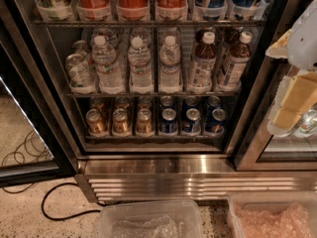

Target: Pick blue plastic bottle from middle shelf of fridge

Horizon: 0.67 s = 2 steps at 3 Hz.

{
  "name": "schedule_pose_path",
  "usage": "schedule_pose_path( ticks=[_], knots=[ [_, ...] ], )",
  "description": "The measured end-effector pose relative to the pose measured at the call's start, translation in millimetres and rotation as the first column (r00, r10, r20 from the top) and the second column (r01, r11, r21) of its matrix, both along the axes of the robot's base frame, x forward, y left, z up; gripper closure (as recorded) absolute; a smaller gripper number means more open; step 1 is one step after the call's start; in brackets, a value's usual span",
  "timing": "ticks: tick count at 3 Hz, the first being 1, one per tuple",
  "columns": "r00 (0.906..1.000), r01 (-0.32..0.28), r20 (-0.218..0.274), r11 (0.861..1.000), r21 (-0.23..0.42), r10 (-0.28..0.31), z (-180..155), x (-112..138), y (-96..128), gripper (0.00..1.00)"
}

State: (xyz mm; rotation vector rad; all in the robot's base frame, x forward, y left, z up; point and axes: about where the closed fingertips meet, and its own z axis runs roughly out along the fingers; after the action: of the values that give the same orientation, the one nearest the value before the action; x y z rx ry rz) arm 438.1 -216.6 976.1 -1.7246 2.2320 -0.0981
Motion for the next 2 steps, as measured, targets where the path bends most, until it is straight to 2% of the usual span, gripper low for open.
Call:
schedule_pose_path(
  ticks=[1, 2],
  knots=[
    [0.9999, 0.005, 0.01, 1.0, 0.008, -0.005, 0, 0, 1, 0.0],
    [0.9939, 0.109, 0.006, 0.989, 0.098, -0.11, -24, -11, 6, 0.0]
  ],
)
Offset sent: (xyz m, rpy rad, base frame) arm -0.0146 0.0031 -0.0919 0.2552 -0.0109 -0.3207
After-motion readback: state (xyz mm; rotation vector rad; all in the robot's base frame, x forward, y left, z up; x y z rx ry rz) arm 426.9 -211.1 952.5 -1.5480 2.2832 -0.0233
